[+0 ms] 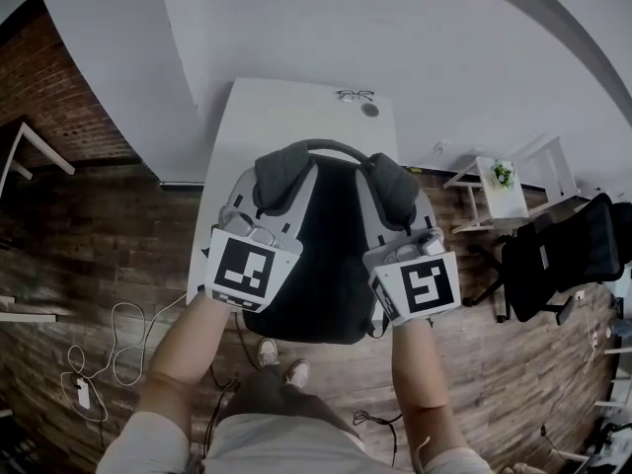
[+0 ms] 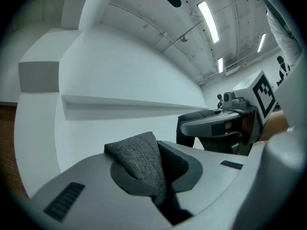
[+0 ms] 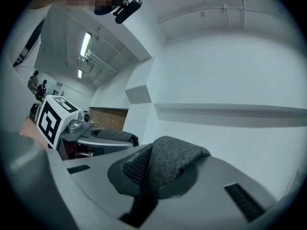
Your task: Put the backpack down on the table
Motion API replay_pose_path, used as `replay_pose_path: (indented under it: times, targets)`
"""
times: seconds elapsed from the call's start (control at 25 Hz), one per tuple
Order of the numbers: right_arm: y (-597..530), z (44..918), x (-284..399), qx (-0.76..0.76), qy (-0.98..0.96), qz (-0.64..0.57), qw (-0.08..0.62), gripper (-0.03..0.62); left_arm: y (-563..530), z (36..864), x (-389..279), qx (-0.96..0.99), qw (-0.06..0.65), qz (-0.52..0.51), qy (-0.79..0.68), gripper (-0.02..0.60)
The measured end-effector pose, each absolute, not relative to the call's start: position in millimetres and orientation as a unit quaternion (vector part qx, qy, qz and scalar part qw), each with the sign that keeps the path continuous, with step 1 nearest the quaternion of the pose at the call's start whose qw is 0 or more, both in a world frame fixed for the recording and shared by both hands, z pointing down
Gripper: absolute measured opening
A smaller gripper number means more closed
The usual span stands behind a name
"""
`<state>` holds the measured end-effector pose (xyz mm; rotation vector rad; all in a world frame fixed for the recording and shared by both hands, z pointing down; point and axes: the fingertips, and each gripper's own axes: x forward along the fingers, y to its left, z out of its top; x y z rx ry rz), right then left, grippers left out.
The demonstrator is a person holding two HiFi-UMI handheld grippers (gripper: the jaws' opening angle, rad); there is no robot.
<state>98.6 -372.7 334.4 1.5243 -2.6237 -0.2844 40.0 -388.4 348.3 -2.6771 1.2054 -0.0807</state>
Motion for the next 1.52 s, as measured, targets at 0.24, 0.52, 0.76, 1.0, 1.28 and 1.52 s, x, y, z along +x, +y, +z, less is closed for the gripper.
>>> replay_pose_path:
  times: [0.24,0.52,0.76,1.0,1.28,1.52]
  targets:
    - [-409,389,99,0.511,-0.853,-0.060,0.087,0.048,-429,401,41,-0.905,0.073,-0.060,0.415,0.040]
    - [-438,461,100,0.503,-0.851,0.000,0.152,0.048,-457,467,40,-0.902,0.020,-0.112,0.416,0.072]
    - [-463,505,98,0.495,-0.843,0.024,0.208,0.049,-486,506,35,-0.900,-0.023,-0.147,0.409,0.089]
    - [-482,540,98,0.489,-0.835,0.041,0.249,0.049,-513,537,27,-0.896,-0.049,-0.167,0.408,0.128]
    - [-493,575,104,0.482,-0.823,0.072,0.291,0.064,-530,570,23,-0.892,-0.071,-0.198,0.402,0.184]
    - [-501,592,108,0.478,-0.815,0.085,0.317,0.156,-535,590,22,-0.891,-0.081,-0.217,0.390,0.222]
